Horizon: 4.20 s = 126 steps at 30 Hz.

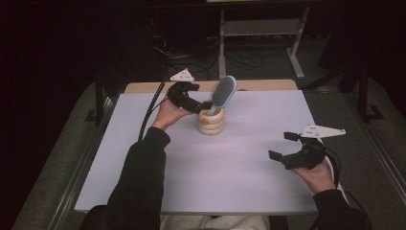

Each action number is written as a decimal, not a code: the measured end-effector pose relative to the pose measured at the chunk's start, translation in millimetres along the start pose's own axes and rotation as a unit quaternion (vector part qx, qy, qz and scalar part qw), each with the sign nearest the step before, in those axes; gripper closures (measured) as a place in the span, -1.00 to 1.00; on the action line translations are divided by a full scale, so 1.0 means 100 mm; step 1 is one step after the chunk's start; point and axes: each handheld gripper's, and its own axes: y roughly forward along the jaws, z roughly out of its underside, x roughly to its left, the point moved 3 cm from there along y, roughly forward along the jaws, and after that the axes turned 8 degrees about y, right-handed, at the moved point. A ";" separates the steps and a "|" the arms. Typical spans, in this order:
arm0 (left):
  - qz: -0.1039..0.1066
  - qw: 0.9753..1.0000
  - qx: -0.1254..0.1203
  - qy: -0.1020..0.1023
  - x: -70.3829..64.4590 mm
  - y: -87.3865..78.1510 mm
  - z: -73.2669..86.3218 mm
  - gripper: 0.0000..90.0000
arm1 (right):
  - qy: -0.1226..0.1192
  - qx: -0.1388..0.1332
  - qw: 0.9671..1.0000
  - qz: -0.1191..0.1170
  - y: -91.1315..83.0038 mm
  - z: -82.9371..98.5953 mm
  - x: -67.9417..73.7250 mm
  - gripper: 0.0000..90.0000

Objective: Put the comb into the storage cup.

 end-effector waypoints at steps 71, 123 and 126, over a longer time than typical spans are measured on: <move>-0.050 0.995 -0.063 -0.061 -0.22 -1.08 0.91 -1.00 | -0.004 0.014 1.000 0.002 0.03 0.02 0.00 -1.00; -0.123 0.983 -0.105 -0.086 -0.46 -1.85 1.60 -1.00 | 0.002 0.025 1.000 -0.002 0.05 0.06 0.01 -1.00; -0.124 0.983 -0.104 -0.084 -0.48 -1.87 1.62 -1.00 | 0.001 0.026 1.000 -0.003 0.05 0.06 0.02 -1.00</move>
